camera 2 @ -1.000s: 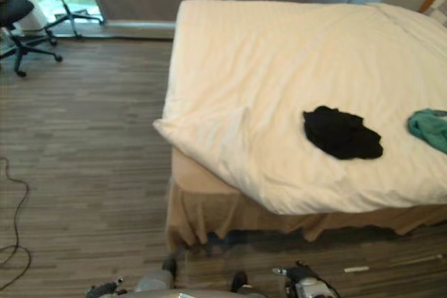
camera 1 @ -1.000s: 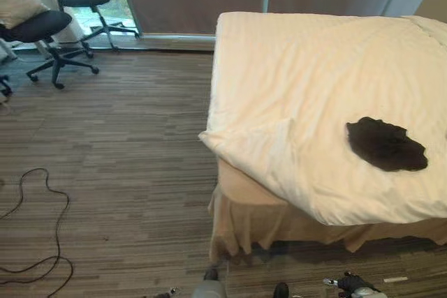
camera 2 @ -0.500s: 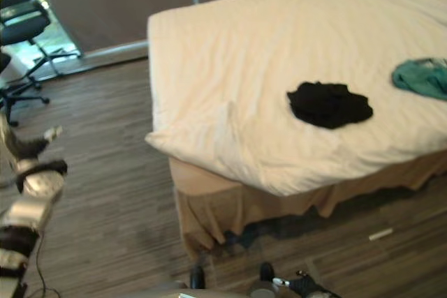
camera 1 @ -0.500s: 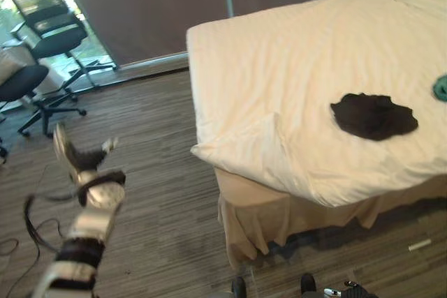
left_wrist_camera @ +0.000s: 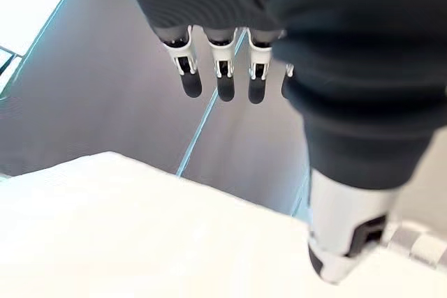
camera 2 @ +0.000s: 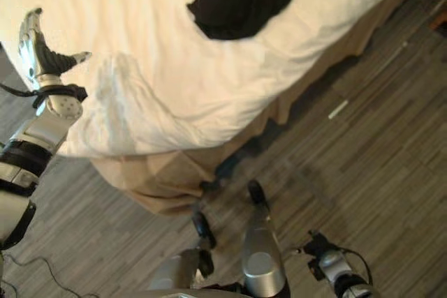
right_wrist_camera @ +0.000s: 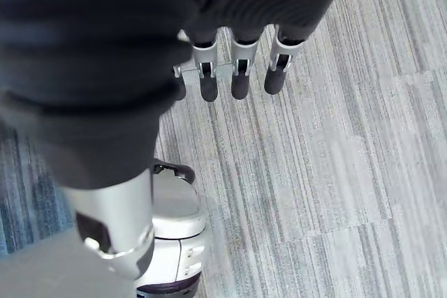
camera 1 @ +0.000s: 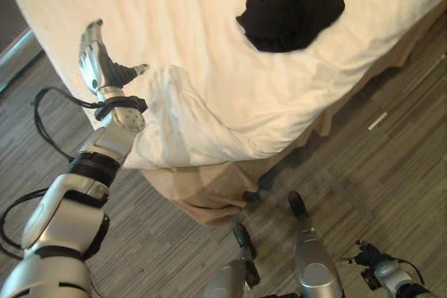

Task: Tidy up the quilt and then pick up the clothes from the bed and put them into the laundry hamper.

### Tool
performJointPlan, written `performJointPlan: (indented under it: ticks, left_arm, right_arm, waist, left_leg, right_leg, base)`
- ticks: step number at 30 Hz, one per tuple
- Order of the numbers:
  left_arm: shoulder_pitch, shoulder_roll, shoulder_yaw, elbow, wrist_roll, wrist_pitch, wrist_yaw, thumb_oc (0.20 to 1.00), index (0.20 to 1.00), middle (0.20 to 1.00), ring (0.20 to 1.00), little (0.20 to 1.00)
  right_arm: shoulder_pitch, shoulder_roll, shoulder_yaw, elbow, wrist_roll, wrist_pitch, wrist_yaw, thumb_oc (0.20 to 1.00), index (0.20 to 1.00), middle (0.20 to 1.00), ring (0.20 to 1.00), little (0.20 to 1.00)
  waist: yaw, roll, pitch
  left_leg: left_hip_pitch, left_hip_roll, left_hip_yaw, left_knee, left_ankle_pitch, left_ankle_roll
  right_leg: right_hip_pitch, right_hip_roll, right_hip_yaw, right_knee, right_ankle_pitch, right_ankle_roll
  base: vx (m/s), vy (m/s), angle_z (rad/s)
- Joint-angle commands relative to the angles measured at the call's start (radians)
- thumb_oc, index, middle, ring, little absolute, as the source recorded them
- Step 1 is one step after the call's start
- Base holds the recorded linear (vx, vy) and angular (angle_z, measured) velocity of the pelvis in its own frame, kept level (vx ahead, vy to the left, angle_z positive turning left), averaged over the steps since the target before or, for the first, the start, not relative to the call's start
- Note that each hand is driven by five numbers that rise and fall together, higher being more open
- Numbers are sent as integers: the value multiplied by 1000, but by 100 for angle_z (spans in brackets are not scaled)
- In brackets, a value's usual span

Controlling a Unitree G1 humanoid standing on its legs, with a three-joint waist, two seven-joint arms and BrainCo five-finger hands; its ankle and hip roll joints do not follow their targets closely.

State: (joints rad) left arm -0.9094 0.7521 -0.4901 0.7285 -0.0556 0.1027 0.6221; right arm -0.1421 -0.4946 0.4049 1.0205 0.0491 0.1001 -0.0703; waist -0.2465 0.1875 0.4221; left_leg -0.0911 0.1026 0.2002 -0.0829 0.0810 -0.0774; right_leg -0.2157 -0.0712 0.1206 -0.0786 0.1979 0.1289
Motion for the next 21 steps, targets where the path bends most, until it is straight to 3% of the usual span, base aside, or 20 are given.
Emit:
performJointPlan:
  ticks: [1, 6, 10, 11, 12, 15, 21]
  left_arm:
    - [-55, 42, 7, 80, 36, 86, -2, 1000, 1000, 1000, 1000, 1000]
    - [-86, -22, -27, 145, 64, 53, -77, 1000, 1000, 1000, 1000, 1000]
    - [-75, -44, -68, 88, 75, -56, -199, 1000, 1000, 1000, 1000, 1000]
    - [-72, -43, -83, 56, 46, -98, -270, 1000, 1000, 1000, 1000, 1000]
    - [-68, -41, -95, 22, 26, -105, -316, 868, 868, 868, 868, 868]
    - [-22, -25, -144, -117, -7, -74, -455, 200, 200, 200, 200, 200]
    - [19, 23, -140, -172, -47, -95, -471, 200, 200, 200, 200, 200]
  right_arm:
    - [-13, -17, 19, -45, 49, -20, -29, 1000, 1000, 1000, 1000, 1000]
    - [-49, -1, 38, -76, 77, -11, -57, 1000, 1000, 1000, 1000, 1000]
    - [-72, 13, 47, -82, 64, 2, -68, 1000, 1000, 1000, 1000, 1000]
    - [-77, 13, 49, -81, 58, 5, -70, 1000, 1000, 1000, 1000, 1000]
    - [-78, 12, 45, -79, 55, 4, -68, 1000, 1000, 1000, 1000, 1000]
    - [-89, -7, 15, -73, 28, 4, -59, 1000, 1000, 1000, 1000, 1000]
    - [-83, -39, 10, -91, 0, 18, -47, 1000, 1000, 1000, 1000, 1000]
  waist:
    - [17, -49, -6]
    - [17, -72, 21]
    - [27, -77, 43]
    - [30, -75, 48]
    - [31, -71, 50]
    - [37, -42, 61]
    - [45, -16, 58]
  left_leg:
    - [-95, 33, -100, 68, -8, -46]
    - [-127, 29, -94, 83, -14, -40]
    - [-135, 24, -94, 89, -18, -37]
    - [-134, 22, -94, 91, -21, -36]
    - [-134, 21, -94, 93, -22, -36]
    - [-128, 12, -101, 98, -24, -34]
    - [-107, -6, -100, 83, -22, -30]
  right_leg:
    - [-68, -30, -29, 178, -212, -22]
    - [-101, -26, -28, 181, -202, -23]
    - [-106, -26, -28, 181, -198, -21]
    - [-104, -27, -28, 182, -199, -21]
    - [-103, -28, -28, 183, -200, -21]
    - [-99, -38, -32, 192, -204, -21]
    - [-78, -57, -34, 191, -213, -17]
  base:
    - [-22, 29, -4]
    - [-30, 12, 4]
    - [-37, 4, 4]
    - [-18, 35, 4]
    - [-18, 57, 5]
    - [-5, 95, 6]
    - [4, 102, 8]
